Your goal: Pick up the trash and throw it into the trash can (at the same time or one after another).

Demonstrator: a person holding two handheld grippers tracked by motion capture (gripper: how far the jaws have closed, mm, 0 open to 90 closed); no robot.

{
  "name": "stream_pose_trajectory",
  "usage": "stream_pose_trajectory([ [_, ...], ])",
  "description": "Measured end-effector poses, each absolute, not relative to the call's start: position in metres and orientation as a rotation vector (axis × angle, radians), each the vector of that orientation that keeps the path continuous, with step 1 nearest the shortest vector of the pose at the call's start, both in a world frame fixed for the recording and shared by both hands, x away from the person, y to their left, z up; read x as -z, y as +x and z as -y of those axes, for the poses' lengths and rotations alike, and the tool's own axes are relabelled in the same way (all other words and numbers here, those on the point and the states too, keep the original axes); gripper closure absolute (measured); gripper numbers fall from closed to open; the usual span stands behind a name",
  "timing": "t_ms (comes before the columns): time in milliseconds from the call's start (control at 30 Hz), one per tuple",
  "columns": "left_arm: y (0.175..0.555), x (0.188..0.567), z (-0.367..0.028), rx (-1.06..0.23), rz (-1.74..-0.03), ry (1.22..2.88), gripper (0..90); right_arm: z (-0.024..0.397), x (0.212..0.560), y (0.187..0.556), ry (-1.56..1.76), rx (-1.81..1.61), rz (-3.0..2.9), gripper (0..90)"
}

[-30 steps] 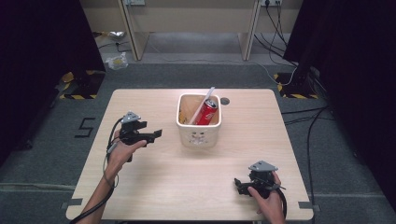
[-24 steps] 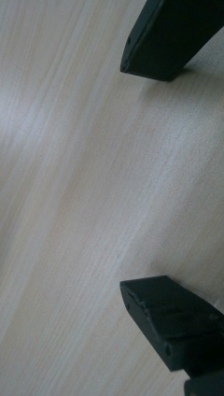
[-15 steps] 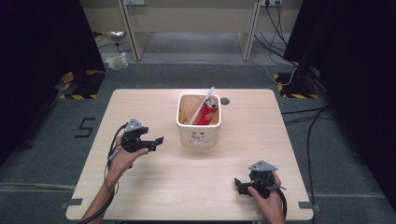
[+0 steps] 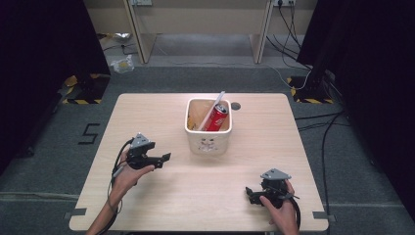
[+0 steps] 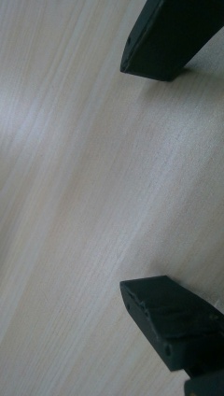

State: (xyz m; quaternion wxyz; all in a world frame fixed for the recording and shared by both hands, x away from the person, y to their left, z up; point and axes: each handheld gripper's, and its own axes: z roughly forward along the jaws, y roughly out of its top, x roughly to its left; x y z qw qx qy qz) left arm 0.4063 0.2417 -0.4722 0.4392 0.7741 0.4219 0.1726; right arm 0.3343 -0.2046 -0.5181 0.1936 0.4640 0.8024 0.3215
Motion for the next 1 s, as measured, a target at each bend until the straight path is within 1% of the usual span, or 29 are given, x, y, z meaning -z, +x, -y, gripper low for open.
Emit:
stream_pose_trajectory([
  [367,0.394,0.488,-0.242,-0.449,-1.049,1.971,16.3,0.205,0.518,0.334,1.302,-0.902,-2.251,0.3],
  [833,0.38,0.504,-0.238,-0.413,-1.039,2.023,16.8,0.205,0.518,0.334,1.302,-0.901,-2.251,0.3],
  [1000,0.375,0.508,-0.24,-0.419,-1.04,2.04,16.9,0.205,0.518,0.334,1.302,-0.901,-2.251,0.3],
])
